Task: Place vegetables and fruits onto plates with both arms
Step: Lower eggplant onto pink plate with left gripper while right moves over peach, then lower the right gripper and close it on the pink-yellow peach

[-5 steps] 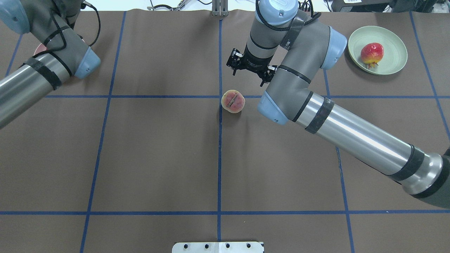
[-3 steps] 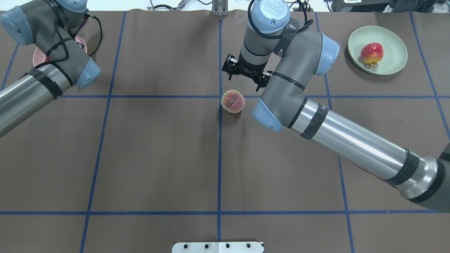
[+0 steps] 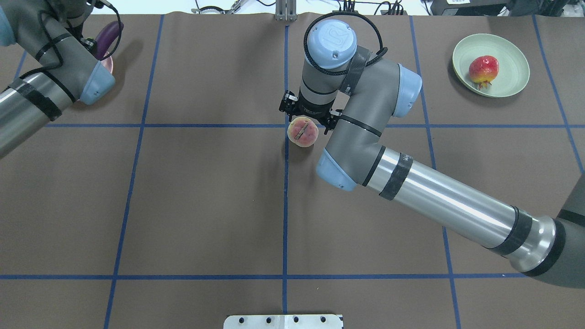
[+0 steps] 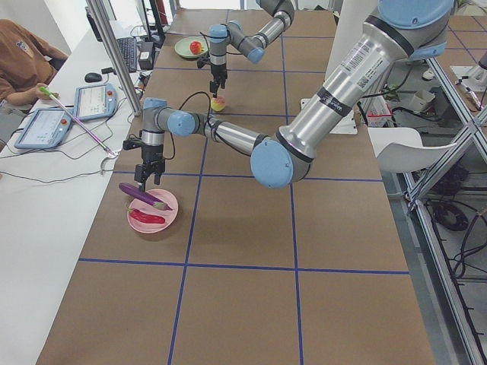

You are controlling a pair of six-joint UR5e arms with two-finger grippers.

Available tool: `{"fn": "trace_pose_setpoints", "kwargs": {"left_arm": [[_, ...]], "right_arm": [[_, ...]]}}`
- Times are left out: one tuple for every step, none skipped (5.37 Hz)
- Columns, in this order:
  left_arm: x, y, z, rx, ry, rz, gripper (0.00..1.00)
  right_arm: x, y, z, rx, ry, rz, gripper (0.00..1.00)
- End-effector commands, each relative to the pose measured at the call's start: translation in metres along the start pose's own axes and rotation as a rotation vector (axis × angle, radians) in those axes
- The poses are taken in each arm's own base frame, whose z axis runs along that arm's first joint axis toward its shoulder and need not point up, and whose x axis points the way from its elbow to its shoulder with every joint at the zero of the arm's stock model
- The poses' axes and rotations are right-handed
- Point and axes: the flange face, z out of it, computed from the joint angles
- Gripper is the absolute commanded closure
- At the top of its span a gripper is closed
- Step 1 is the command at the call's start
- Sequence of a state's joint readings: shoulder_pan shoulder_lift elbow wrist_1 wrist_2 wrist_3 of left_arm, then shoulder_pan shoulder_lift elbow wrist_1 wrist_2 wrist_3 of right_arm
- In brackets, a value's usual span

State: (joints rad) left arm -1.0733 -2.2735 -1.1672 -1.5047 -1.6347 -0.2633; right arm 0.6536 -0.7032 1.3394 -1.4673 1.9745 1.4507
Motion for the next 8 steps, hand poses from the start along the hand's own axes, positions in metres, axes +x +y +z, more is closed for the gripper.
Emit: {"fn": "trace_pose_setpoints", "kwargs": {"left_arm": [[-0.014,-0.002,-0.005,0.008,0.000,-0.015,0.00],[-0.017,-0.001,-0.005,0.008,-0.001,-0.018,0.00],[-0.020,-0.002,-0.005,0.009,-0.002,-0.023,0.00],[-0.023,-0.001,-0.004,0.006,-0.003,-0.026,0.00],[-0.023,-0.001,-0.004,0.006,-0.003,-0.026,0.00],[-0.024,-0.001,-0.004,0.006,-0.004,-0.029,0.00],[-0.024,-0.001,-0.004,0.006,-0.004,-0.029,0.00],[-0.025,-0.001,-0.004,0.007,-0.005,-0.031,0.00]], "right_arm": [[-0.002,0.006,0.010,0.012,0.016,-0.011,0.00],[-0.005,0.007,0.007,0.016,0.010,-0.023,0.00],[-0.006,0.003,0.006,0.055,0.009,-0.030,0.00],[-0.005,0.003,0.008,0.063,0.012,-0.035,0.00],[-0.005,0.002,0.010,0.066,0.010,-0.048,0.00],[-0.005,-0.001,0.018,0.068,-0.015,-0.057,0.00],[-0.006,-0.001,0.017,0.070,-0.027,-0.062,0.00],[-0.005,-0.001,0.020,0.072,-0.040,-0.068,0.00]]}}
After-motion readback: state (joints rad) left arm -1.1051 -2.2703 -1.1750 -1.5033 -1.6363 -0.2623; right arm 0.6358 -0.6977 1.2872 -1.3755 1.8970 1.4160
